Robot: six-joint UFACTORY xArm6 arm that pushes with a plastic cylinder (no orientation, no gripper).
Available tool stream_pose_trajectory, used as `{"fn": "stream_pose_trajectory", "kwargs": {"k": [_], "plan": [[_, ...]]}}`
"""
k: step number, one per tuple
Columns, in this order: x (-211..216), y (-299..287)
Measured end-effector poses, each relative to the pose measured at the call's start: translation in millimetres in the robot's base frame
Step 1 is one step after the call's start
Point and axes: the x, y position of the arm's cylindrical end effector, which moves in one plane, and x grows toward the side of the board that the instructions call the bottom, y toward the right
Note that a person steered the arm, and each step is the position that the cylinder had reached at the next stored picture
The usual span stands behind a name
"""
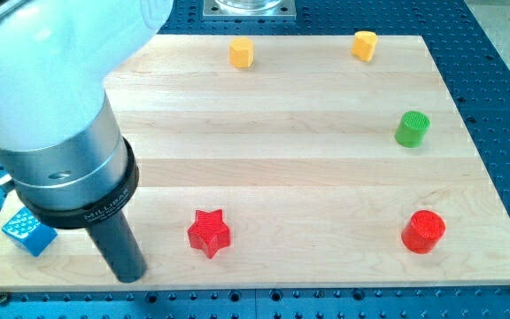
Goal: Move the blue cube towards the center of the board
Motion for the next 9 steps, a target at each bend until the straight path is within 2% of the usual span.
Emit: {"fn": "stream_pose_trajectory", "kwargs": {"k": [4,6,7,8,9], "plan": [[-15.1,-45.3],[-54.4,-91.5],[-90.8,-84.7],[-101.2,-152.8],[-46.1,-170.3]]}}
